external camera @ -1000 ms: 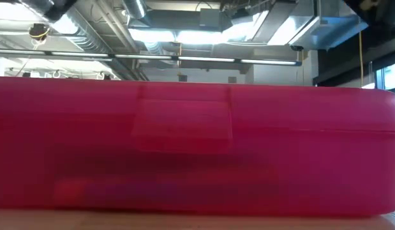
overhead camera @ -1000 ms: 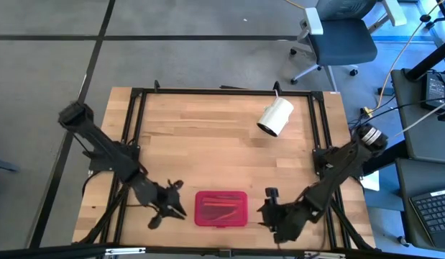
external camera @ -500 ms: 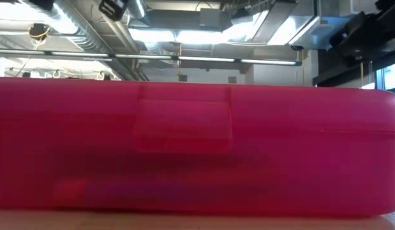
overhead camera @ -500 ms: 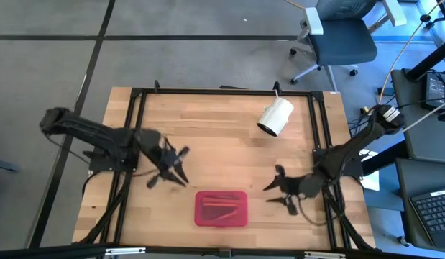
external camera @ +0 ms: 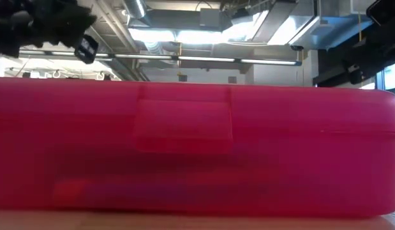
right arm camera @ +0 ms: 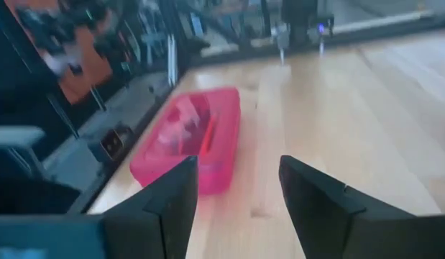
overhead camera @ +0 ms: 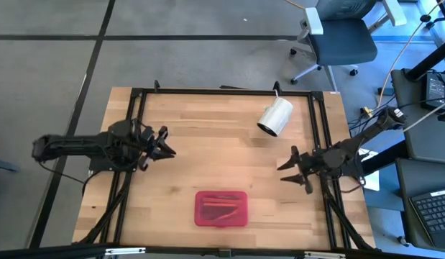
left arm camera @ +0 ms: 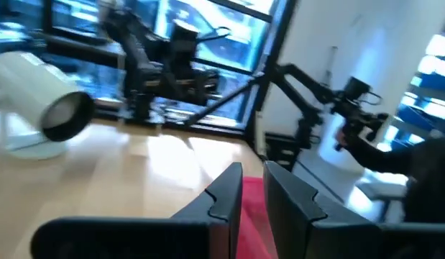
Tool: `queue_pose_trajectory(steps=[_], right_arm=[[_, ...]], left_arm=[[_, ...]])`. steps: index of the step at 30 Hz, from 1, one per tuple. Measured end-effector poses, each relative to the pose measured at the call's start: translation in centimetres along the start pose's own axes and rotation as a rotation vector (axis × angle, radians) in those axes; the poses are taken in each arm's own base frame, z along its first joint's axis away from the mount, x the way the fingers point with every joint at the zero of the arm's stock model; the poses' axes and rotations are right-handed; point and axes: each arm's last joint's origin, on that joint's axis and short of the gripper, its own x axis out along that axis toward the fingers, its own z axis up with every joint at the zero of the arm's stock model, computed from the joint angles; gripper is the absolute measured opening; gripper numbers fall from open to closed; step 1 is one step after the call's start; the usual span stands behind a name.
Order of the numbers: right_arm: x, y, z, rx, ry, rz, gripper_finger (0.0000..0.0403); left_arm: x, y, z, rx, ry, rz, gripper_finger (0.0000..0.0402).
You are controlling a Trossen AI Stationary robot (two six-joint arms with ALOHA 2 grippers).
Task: Pick & place school supplies into a supply box
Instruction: Return to Home Position
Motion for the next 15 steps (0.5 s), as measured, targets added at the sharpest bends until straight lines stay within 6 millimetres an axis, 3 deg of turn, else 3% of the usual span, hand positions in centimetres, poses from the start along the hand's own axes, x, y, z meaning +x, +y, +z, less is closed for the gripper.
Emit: queue_pose_trajectory(steps=[5,8,11,15], right_arm=[[-1.4,-0.6,0.0,-0.033,-0.102,0.01,0.02],[-2.0,-1.2,0.1,-0.063,-0.145,-0.096,0.02],[-2.5,-1.9,0.2,-0.076,-0.18,-0.23,0.02],[-3.1,-2.2,0.0,-0.109,-0.172,-0.218,0.02]], left_arm=[[-0.6,0.6,-1.3,-0.022,-0.057,0.157,0.0056],[-0.6,0.9,-2.0,-0.008,-0.079,0.251,0.0056],[-0.5,0.9,-2.7,0.001,-0.05,0.231,0.0053],[-0.4,0.7,-3.5,0.0,-0.029,0.2,0.0052]])
